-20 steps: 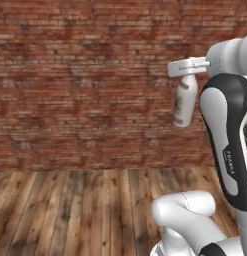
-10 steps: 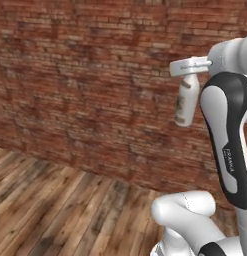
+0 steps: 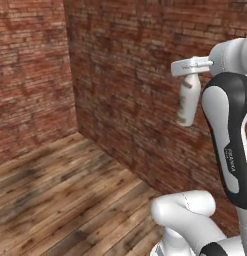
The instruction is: Get the candle and the liquor from the cabinet and move them to the dining counter.
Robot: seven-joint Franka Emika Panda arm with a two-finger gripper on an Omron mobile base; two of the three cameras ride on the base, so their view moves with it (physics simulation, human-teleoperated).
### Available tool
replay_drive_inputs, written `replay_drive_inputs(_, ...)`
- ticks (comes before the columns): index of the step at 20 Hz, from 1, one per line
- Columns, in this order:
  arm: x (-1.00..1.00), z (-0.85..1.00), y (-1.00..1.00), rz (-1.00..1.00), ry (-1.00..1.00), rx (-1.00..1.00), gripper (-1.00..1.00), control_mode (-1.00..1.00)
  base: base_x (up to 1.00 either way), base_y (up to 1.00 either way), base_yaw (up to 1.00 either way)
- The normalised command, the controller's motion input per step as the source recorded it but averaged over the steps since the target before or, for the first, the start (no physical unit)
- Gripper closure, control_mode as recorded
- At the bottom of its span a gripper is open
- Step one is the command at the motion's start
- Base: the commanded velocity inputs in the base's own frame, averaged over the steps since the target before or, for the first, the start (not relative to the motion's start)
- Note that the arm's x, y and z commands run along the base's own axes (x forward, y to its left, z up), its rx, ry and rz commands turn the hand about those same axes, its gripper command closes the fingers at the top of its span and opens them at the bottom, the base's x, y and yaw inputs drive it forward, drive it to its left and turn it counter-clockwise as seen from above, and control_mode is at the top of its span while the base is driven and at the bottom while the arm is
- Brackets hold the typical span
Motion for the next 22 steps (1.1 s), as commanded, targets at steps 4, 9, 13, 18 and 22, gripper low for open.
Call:
replay_drive_inputs(4, 0.00, 0.00, 0.00, 0.00, 0.00, 0.00, 1.00, 1.00, 0.93, -0.23, 0.76)
replay_drive_inputs(9, 0.00, 0.00, 0.00, 0.00, 0.00, 0.00, 1.00, 1.00, 0.93, -0.27, 0.74)
replay_drive_inputs(13, 0.00, 0.00, 0.00, 0.00, 0.00, 0.00, 1.00, 1.00, 0.95, -0.29, 0.74)
replay_drive_inputs(18, 0.00, 0.00, 0.00, 0.00, 0.00, 0.00, 1.00, 1.00, 0.97, -0.25, 0.76)
replay_drive_inputs(22, 0.00, 0.00, 0.00, 0.00, 0.00, 0.00, 1.00, 1.00, 0.94, -0.30, 0.75)
